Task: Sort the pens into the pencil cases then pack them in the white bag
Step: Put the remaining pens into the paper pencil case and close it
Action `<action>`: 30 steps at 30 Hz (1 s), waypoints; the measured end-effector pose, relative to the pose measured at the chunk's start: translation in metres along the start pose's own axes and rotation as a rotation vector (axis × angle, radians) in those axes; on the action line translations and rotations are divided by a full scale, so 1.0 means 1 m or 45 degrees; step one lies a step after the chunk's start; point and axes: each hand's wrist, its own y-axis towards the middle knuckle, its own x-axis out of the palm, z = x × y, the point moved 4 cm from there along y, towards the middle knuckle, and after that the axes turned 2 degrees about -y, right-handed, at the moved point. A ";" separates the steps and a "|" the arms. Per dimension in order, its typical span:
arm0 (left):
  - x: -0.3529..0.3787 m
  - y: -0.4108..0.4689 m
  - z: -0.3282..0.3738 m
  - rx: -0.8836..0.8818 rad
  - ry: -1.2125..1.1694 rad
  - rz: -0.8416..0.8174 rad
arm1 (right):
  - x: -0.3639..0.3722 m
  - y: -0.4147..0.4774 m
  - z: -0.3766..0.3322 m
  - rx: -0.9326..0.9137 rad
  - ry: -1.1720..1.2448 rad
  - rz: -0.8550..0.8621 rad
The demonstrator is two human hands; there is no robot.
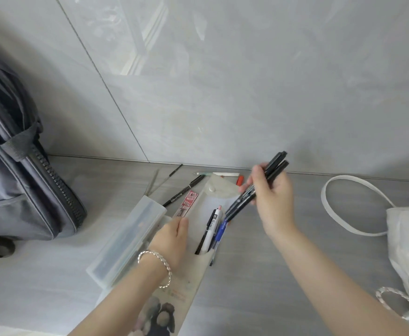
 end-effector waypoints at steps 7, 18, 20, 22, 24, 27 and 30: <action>0.011 -0.007 0.017 0.134 0.000 -0.041 | 0.021 -0.047 0.025 0.139 -0.175 -0.436; 0.013 -0.016 0.011 0.190 -0.022 0.015 | 0.019 -0.039 0.021 -0.633 -0.831 -0.406; 0.012 -0.014 0.013 0.198 -0.001 0.018 | 0.024 -0.042 0.031 -0.808 -1.019 -0.505; 0.009 -0.010 0.010 0.135 -0.008 0.030 | 0.030 -0.048 0.037 -0.930 -1.093 -0.599; 0.002 -0.003 0.005 0.065 -0.026 0.052 | 0.028 -0.047 0.033 -0.958 -0.932 -0.567; -0.015 0.006 -0.004 -0.019 -0.042 0.116 | 0.014 -0.017 0.027 -0.660 -0.696 -0.166; -0.030 0.011 -0.011 -0.063 -0.043 0.189 | 0.003 0.036 0.060 0.024 -0.937 0.015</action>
